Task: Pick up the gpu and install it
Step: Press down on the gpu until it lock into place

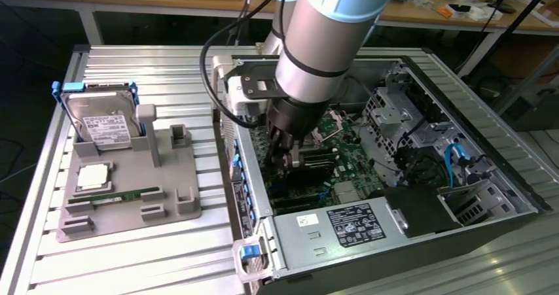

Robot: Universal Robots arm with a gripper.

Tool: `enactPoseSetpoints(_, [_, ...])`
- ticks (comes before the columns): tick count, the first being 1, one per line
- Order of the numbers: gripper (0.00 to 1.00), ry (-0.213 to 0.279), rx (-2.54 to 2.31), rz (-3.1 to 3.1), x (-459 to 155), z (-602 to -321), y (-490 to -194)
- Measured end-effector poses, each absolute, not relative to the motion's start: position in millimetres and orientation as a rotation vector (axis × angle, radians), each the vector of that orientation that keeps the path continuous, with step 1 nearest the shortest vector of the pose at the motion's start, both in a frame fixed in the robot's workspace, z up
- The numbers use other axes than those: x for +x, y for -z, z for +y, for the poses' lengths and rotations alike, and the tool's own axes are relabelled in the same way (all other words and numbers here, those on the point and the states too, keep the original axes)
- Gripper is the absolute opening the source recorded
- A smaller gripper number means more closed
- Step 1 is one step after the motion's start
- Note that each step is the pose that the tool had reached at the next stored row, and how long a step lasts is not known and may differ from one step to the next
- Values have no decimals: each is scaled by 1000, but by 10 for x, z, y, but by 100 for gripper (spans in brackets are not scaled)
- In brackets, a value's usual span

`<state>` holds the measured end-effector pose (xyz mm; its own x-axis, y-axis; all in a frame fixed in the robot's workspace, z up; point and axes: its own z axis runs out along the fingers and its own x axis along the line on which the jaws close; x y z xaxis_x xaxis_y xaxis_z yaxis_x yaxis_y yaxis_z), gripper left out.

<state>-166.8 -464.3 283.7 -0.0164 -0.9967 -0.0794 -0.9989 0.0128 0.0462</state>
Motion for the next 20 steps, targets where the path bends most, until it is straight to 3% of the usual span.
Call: enactPoseSetpoints(20, [11, -136, -2185, 2218, -1668, -4637, -3024])
